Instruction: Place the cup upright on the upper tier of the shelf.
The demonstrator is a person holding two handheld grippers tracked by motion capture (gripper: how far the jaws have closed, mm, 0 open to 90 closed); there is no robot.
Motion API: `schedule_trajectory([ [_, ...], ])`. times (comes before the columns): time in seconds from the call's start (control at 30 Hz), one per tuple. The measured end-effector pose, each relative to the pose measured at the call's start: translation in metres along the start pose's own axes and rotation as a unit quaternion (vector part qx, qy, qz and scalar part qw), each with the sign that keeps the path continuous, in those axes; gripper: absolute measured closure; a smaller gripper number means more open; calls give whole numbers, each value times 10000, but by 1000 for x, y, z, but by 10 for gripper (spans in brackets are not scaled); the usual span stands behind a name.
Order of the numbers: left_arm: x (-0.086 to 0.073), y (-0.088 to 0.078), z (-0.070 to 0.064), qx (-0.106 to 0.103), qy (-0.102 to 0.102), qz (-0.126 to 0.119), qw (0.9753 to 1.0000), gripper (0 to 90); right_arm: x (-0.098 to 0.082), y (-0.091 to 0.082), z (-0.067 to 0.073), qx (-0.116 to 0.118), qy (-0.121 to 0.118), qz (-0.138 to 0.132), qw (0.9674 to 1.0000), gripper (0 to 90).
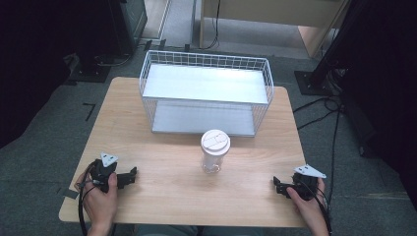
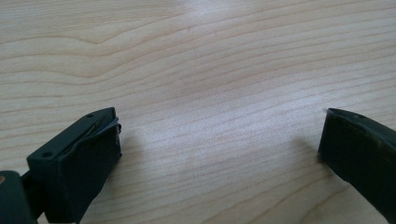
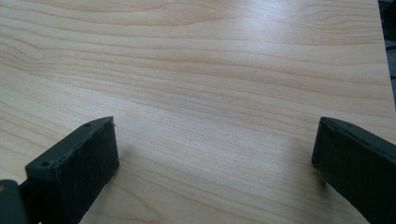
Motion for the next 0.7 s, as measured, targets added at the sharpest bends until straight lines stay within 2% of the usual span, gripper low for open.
schedule_trajectory([
  [0.2,0,0,0,-25,24,0,10000,0,0,0,1,-80,68,-4,9999,2],
  [0.23,0,0,0,-25,24,1,10000,0,-1,-2,1,-235,168,-20,9996,2],
  [0.3,0,0,0,-25,23,1,10000,0,-1,-2,2,-250,188,-12,9995,2],
  [0.4,0,0,0,-25,23,0,10000,0,4,-2,10,-193,161,-84,9996,2],
  [0.43,0,0,0,-24,23,0,10000,0,10,-3,20,-96,146,-165,9997,2],
  [0.7,0,0,0,-26,17,-4,10000,0,22,-3,49,-14,67,-252,9997,2],
])
Point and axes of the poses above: each handheld gripper's, and its own axes: y roughly forward along the jaws, x roughly out of its top, z roughly to its left, the point moved 9 cm from there along y, roughly forward along the jaws, and after that the axes turned 7 degrees about -z, right-handed, at the moved point
